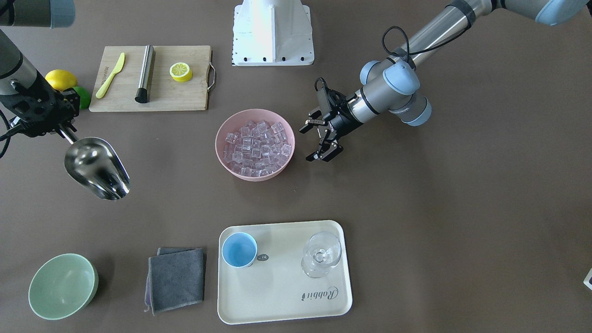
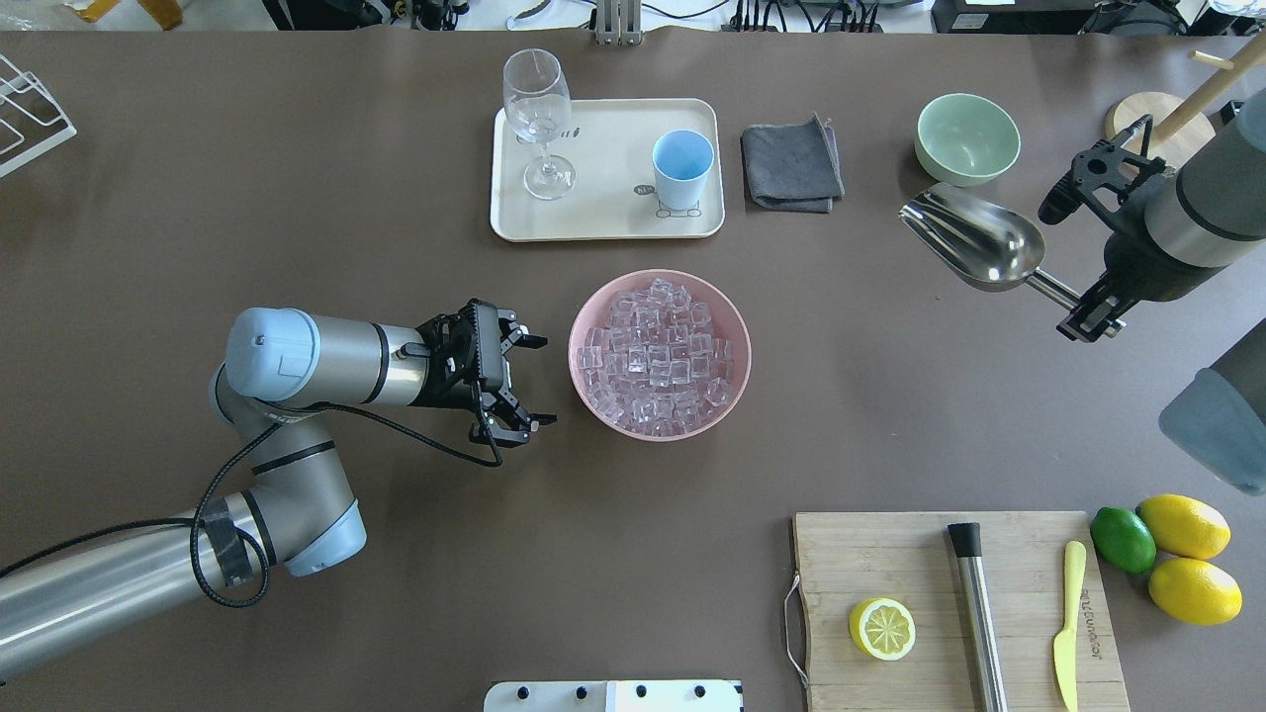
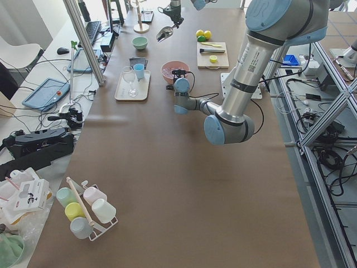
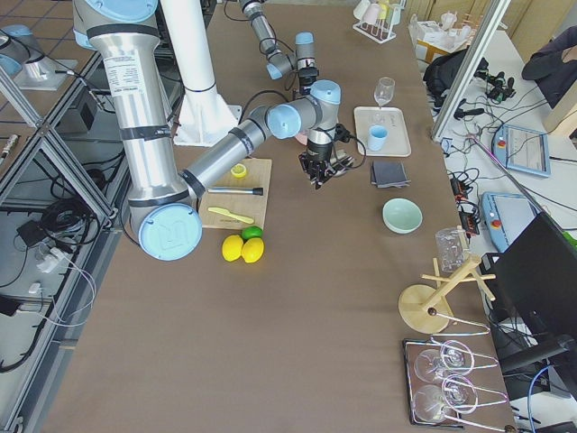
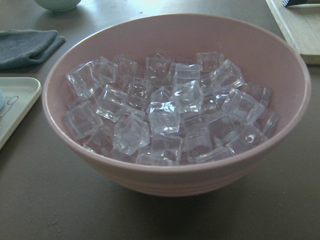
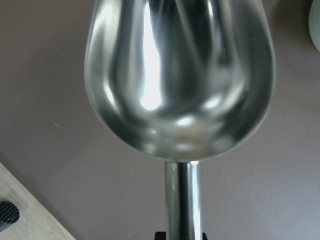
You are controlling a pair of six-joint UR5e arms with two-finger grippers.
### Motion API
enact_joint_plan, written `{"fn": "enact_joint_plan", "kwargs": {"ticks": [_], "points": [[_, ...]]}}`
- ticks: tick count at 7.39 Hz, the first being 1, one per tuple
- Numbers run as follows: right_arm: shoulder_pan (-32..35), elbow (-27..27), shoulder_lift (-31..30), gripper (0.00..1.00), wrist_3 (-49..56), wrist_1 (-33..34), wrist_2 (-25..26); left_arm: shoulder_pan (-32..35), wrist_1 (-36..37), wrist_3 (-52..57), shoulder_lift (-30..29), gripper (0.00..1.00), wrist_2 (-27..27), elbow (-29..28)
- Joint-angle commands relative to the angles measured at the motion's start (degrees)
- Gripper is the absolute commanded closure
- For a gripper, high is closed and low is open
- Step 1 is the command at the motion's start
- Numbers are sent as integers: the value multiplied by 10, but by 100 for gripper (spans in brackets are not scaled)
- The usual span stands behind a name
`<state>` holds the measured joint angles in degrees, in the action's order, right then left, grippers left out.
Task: Put ice in cup with scoop
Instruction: 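Lift the scoop with the right gripper and carry it toward the pink bowl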
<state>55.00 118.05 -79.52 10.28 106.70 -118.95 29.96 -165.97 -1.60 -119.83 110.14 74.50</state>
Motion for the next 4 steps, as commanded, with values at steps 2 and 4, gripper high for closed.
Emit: {"fn": "enact_joint_plan", "kwargs": {"ticks": [2, 4], "points": [[-41, 37, 127, 100, 89, 252, 41, 2, 3, -3, -3, 1, 1, -3], [-70, 60, 172, 100, 92, 342, 45, 2, 5, -7, -6, 1, -1, -6]]}}
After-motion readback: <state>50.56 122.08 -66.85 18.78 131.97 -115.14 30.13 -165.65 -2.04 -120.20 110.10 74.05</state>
